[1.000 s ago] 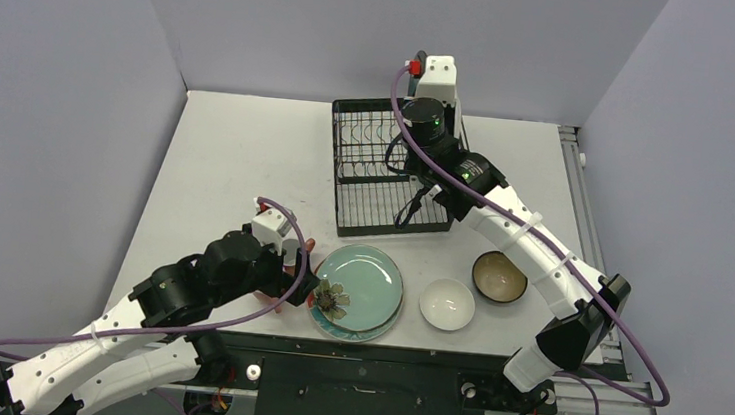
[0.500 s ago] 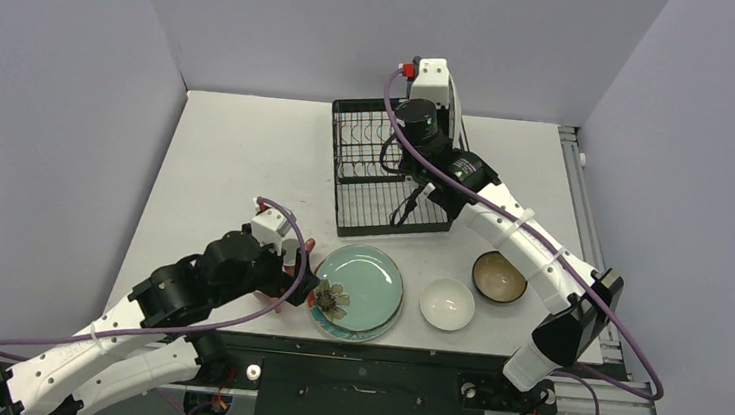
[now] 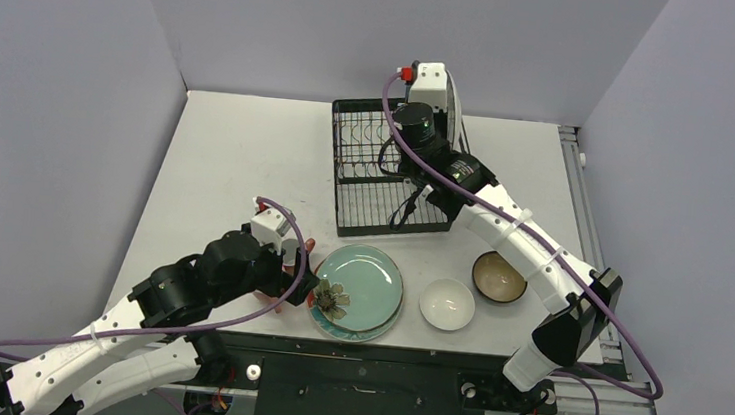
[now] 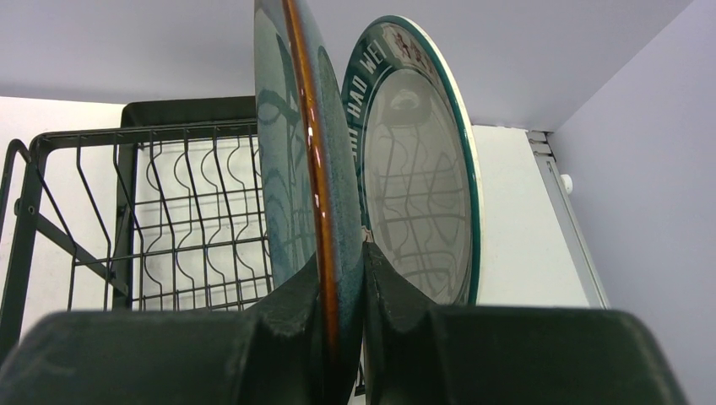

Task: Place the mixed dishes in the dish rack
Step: Insert the plate into the dish rack.

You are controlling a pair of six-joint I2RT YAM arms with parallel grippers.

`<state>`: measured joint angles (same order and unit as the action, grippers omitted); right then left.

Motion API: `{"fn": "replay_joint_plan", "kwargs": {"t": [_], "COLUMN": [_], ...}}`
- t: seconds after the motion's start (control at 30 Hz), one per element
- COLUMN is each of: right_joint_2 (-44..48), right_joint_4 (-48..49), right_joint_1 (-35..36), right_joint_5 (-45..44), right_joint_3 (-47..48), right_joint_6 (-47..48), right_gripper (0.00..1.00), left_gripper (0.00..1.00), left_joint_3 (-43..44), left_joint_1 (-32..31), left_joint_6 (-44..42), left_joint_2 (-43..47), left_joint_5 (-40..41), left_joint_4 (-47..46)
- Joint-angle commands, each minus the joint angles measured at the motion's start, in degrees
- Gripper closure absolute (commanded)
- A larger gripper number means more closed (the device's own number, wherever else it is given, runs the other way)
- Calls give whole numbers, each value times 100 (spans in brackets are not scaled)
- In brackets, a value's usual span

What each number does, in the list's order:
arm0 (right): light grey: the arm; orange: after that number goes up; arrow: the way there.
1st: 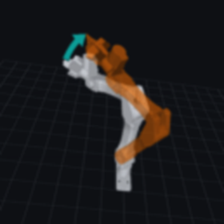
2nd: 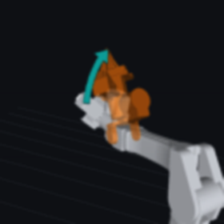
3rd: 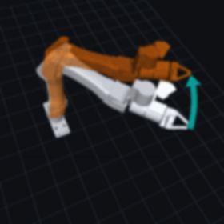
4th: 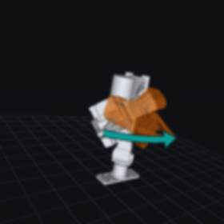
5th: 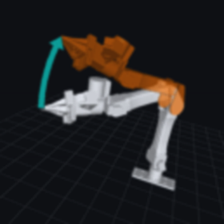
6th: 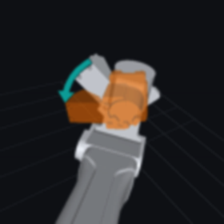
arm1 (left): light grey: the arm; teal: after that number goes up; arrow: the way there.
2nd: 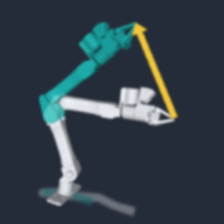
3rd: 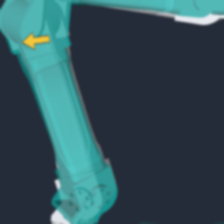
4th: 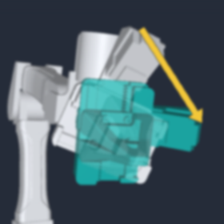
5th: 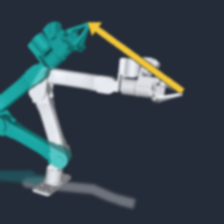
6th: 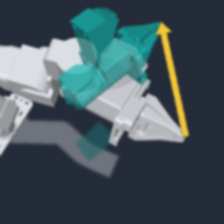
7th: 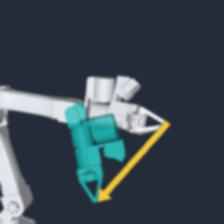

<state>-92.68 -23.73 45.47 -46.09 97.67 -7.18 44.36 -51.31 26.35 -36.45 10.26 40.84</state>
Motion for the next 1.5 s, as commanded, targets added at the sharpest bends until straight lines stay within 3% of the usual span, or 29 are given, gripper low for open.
{"fn": "replay_joint_plan", "kwargs": {"t": [0.0, 1.23, 1.37, 1.47], "right_joint_2": [80, 105, 130, 149], "right_joint_4": [610, 309, 299, 298], "right_joint_1": [40, 48, 49, 53], "right_joint_5": [-217, 379, 375, 331], "right_joint_3": [94, -437, -466, -447], "right_joint_6": [-129, -290, -337, -352], "right_gripper": [100, 100, 92, 77], "left_gripper": [4, 4, 4, 4], "left_joint_3": [-15, -15, -16, -15], "left_joint_1": [32, 94, 90, 95], "left_joint_6": [-42, -77, -77, -77], "left_joint_2": [15, 9, 15, 15], "left_joint_5": [4, -77, -86, -84], "left_joint_4": [-212, -246, -244, -248]}}
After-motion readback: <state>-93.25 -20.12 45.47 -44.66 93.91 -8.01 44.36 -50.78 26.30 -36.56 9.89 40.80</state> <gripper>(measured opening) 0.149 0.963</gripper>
